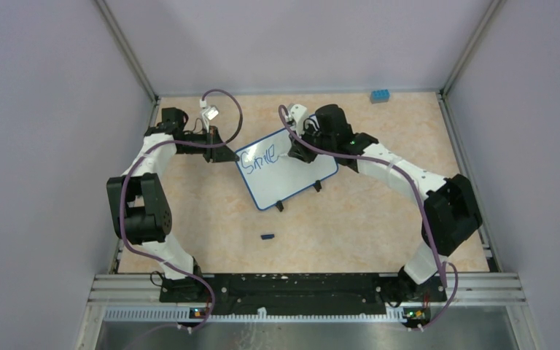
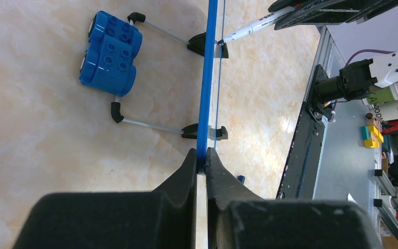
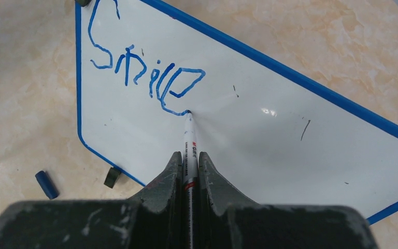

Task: Write a sentence on the whiteboard

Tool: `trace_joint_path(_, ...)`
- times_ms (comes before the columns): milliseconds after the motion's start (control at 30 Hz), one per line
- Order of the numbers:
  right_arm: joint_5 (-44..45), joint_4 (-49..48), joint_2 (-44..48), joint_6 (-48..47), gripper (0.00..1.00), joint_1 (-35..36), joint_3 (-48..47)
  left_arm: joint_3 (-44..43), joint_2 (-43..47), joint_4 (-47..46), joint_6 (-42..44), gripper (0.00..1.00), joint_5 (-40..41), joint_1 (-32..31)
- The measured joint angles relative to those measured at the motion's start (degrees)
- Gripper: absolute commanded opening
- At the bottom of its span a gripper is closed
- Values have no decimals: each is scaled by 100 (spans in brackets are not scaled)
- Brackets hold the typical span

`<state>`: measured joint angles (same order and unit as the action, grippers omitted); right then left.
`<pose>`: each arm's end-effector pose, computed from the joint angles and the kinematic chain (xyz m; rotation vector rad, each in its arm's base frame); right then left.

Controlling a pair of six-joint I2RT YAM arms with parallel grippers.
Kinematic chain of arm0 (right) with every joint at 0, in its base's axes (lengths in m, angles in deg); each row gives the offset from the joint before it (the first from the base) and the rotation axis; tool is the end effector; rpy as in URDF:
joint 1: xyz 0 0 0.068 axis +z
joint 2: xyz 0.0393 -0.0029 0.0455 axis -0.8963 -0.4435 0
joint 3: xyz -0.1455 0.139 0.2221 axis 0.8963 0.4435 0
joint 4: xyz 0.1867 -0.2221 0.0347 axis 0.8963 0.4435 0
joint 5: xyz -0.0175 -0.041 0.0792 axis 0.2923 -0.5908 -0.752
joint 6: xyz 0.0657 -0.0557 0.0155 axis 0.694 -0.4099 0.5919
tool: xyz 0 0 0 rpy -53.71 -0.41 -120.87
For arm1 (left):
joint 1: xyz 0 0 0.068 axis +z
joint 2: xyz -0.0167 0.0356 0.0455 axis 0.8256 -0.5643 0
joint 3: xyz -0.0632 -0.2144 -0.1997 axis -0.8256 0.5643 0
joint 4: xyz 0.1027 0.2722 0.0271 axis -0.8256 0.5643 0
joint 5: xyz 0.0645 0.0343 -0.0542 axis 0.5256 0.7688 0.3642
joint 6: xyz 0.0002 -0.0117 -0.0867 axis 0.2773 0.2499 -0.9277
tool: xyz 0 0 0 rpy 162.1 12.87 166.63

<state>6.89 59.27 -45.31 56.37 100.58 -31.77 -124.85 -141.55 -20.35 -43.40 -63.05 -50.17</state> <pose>0.3464 0.2923 0.2948 -1.0856 1.8515 0.6013 0.3896 -0.0349 0.2535 0.6363 2.0685 -1.2874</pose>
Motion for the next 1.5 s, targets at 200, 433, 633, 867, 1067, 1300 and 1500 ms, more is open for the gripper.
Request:
trace_joint_path(200, 2, 0, 0, 0, 0, -2, 0, 0, 0, 0, 2, 0, 0, -2)
trace_joint_path(433, -92, 7, 0, 9, 0, -9, -2, 0, 0, 0, 2, 0, -2, -2)
trace_joint_path(633, -251, 55, 42, 22, 0, -24, -7, 0, 0, 0, 0, 0, -4, -2)
trace_joint_path(867, -188, 52, 76, 13, 0, -28, -68, -7, 0, 2, 0, 0, -2, -2)
trace_joint_path(1067, 72, 37, 63, -35, 0, -31, -120, -9, 0, 4, 0, 0, -2, -7)
trace_joint_path(1300, 170, 46, 15, -90, 0, -31, -155, -15, 0, 4, 0, 0, 4, -7)
trace_joint_path(1500, 168, 50, 15, -92, 0, -31, -155, -20, 0, 7, 0, 0, 13, -11)
